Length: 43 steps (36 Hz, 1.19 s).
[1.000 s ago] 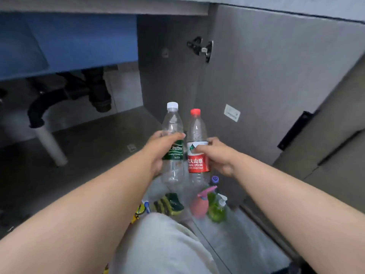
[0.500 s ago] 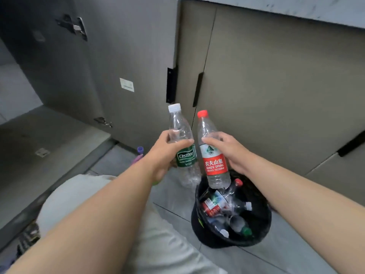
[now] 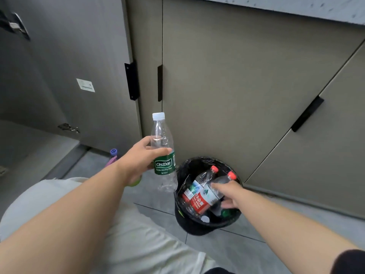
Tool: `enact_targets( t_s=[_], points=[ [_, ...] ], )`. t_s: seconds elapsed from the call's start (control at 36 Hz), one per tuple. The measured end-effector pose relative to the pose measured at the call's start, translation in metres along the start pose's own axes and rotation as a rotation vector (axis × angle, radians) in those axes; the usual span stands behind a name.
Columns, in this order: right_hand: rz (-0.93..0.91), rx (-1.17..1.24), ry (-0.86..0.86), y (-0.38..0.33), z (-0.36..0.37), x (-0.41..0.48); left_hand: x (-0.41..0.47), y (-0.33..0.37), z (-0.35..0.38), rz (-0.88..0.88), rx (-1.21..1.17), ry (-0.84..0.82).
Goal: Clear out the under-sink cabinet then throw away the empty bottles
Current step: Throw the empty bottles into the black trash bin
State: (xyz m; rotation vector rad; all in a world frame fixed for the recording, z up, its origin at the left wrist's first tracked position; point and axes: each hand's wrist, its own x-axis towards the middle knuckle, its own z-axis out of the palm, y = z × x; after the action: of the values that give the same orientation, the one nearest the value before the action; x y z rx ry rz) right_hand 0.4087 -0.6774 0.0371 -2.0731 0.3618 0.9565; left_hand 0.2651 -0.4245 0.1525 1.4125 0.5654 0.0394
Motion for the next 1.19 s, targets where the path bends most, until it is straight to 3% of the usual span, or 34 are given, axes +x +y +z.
enact_targets(
  t_s=[0.08, 0.22, 0.28, 0.42, 0.58, 0.67, 0.86, 1.0, 1.08, 1.19],
  points=[
    [0.056, -0.179, 0.055, 0.002, -0.001, 0.007, 0.001, -0.002, -0.001, -0.008, 0.009, 0.007],
    [-0.243, -0.537, 0.197, -0.022, -0.008, 0.004, 0.002, -0.006, -0.001, -0.007, 0.018, -0.006],
    [-0.414, -0.467, 0.077, -0.041, -0.003, -0.012, 0.003, -0.007, -0.001, -0.002, 0.048, -0.033],
    [-0.723, -0.072, -0.428, -0.087, 0.019, -0.07, 0.004, -0.008, 0.005, 0.077, 0.199, -0.048],
    [-0.869, -0.108, -0.281, -0.102, 0.043, -0.078, 0.006, -0.013, 0.008, 0.21, 0.425, -0.059],
    [-0.799, -0.057, -0.202, -0.097, 0.034, -0.066, 0.01, -0.016, 0.005, 0.191, 0.412, -0.062],
    [-0.392, 0.116, 0.192, -0.057, -0.009, -0.013, 0.017, -0.022, 0.001, 0.199, 0.414, 0.082],
    [-0.187, 0.259, 0.094, -0.03, -0.01, 0.004, 0.019, -0.022, -0.004, 0.23, 0.449, 0.186],
    [-0.098, 0.159, 0.037, -0.025, -0.002, 0.009, 0.018, -0.023, -0.008, 0.24, 0.482, 0.227],
    [-0.067, -0.258, 0.141, -0.031, 0.003, 0.005, 0.014, -0.025, -0.016, 0.246, 0.554, 0.28]
  ],
)
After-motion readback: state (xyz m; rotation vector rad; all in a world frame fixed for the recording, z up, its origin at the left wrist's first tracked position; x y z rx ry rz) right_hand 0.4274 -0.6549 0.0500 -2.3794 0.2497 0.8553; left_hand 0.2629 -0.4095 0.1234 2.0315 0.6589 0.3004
